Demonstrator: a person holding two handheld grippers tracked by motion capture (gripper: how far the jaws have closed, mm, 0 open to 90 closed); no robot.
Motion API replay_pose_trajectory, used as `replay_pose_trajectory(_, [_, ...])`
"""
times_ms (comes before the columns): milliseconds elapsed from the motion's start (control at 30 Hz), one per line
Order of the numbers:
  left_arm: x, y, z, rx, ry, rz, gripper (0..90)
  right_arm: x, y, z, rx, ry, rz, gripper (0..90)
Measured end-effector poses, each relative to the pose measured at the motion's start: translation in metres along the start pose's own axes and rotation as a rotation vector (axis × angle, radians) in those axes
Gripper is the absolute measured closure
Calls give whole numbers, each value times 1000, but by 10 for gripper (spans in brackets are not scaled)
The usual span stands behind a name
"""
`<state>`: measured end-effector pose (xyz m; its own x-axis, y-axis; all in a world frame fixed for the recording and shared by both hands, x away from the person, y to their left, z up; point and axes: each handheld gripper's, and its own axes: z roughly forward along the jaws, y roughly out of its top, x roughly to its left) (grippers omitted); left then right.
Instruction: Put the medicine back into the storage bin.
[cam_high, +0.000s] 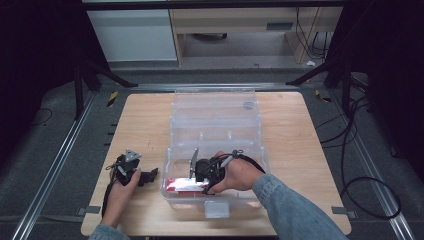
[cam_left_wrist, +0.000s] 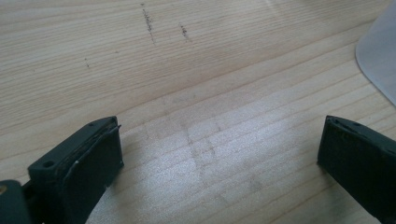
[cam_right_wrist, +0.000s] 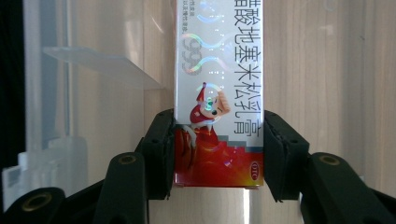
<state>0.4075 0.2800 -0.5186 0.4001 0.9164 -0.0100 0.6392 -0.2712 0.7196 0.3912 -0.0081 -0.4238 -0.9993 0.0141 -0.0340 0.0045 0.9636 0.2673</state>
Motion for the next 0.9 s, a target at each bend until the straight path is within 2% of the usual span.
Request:
replay_pose_trajectory(567, [0,0,0,2,0,2,0,-7,-3,16,11,-1,15,512])
replay_pose_trajectory(900, [0,0,0,2,0,2,0,-7,-2,25,30,11,1,512])
